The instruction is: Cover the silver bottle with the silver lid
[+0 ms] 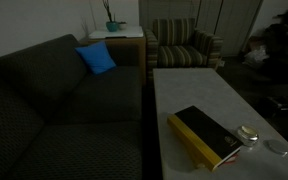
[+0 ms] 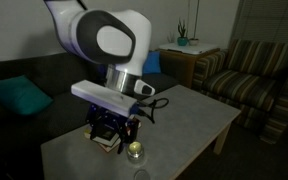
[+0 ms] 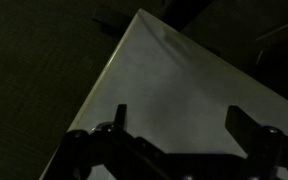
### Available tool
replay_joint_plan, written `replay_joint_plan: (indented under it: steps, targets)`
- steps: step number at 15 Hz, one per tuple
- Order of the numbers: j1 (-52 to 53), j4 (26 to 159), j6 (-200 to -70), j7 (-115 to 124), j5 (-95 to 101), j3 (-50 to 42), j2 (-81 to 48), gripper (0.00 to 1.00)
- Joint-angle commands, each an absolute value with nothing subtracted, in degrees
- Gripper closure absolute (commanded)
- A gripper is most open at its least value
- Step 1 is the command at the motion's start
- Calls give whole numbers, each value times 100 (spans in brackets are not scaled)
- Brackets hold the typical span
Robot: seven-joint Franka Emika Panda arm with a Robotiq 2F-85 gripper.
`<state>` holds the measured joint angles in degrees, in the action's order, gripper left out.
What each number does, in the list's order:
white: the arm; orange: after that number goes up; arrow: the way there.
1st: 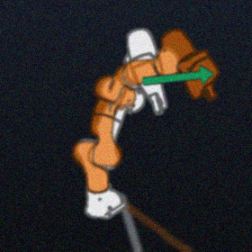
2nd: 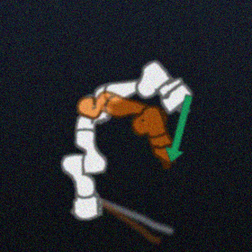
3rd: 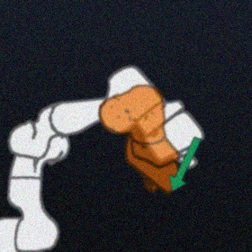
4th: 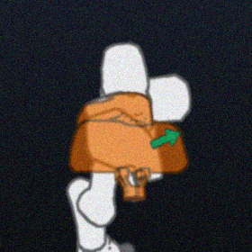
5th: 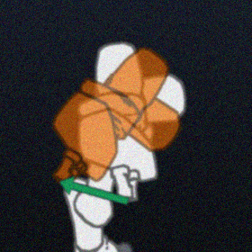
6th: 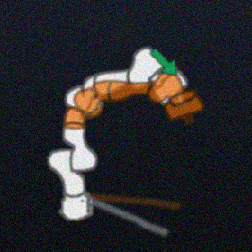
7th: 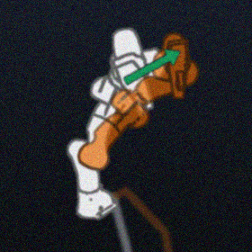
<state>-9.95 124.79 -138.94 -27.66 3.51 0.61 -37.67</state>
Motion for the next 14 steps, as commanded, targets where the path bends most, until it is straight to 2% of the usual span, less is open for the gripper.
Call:
replay_joint_plan:
  steps: [1, 3, 4, 8, 14]
  targets:
    - [-1251, 11078, -13320, -2802, 301, 113, -5235, 0]
    - [-1351, 10411, -12690, -2888, 337, 133, -5796, 0]
    - [-1257, 11145, -13237, -2748, 411, 123, -5261, 0]
    - [-1317, 10453, -12905, -2757, 406, 121, -5872, 0]
    - [-1617, 9634, -13157, -2630, -64, 371, -6654, 0]
